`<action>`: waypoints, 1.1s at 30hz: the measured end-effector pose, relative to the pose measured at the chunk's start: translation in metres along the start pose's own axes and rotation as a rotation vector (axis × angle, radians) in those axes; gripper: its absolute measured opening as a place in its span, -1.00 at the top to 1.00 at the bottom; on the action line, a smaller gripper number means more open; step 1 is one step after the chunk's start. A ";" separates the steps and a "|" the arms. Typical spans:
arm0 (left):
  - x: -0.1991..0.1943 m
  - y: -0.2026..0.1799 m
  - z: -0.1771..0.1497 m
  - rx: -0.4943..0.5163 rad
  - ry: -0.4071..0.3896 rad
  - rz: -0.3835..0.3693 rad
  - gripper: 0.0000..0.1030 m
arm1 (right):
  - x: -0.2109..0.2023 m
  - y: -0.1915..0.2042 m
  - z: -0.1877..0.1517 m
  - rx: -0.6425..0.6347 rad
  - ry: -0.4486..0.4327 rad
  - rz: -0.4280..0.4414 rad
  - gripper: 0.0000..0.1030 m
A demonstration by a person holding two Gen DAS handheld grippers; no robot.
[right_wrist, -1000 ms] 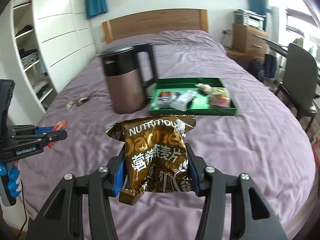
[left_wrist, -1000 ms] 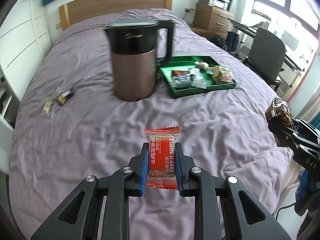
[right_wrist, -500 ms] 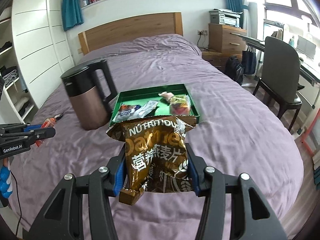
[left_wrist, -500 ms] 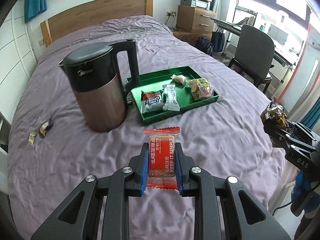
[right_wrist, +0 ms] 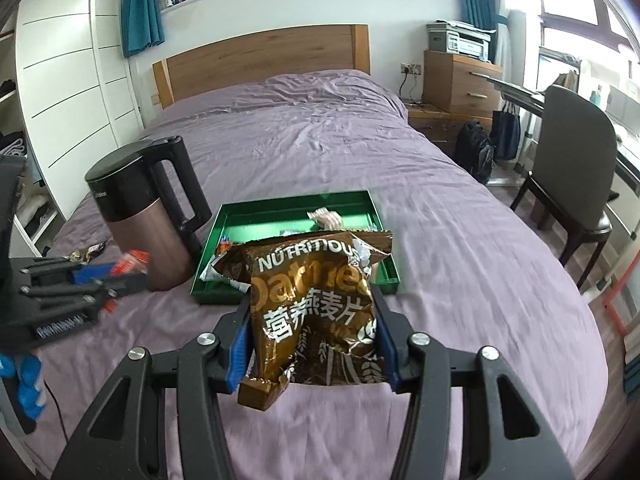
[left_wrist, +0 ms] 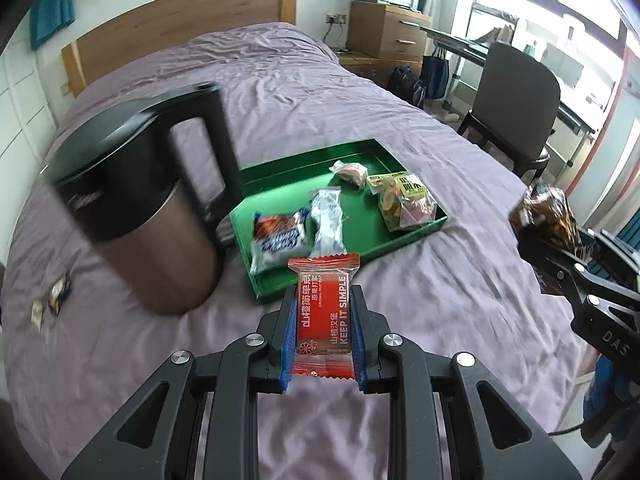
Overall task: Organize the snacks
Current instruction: 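Carry the red candy and gold oat-cracker bag with both tools over the green tray, then open both tools to drop the red candy and oat-cracker bag into the tray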
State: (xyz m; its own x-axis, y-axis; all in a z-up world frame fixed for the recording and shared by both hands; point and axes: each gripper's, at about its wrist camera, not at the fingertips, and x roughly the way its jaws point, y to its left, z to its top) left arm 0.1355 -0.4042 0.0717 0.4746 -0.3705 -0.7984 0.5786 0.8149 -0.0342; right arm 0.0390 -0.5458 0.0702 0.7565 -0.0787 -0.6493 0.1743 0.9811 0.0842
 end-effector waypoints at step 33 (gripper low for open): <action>0.221 0.013 0.096 0.017 0.090 0.223 0.63 | 0.251 -0.027 0.080 -0.040 0.159 -0.129 0.98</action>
State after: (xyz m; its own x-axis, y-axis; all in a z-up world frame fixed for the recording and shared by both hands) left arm 0.3119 -0.5181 -0.0472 0.5316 -0.1404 -0.8353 0.4778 0.8640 0.1589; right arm 0.2745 -0.6056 -0.0345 0.6196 -0.1784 -0.7644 0.2360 0.9711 -0.0353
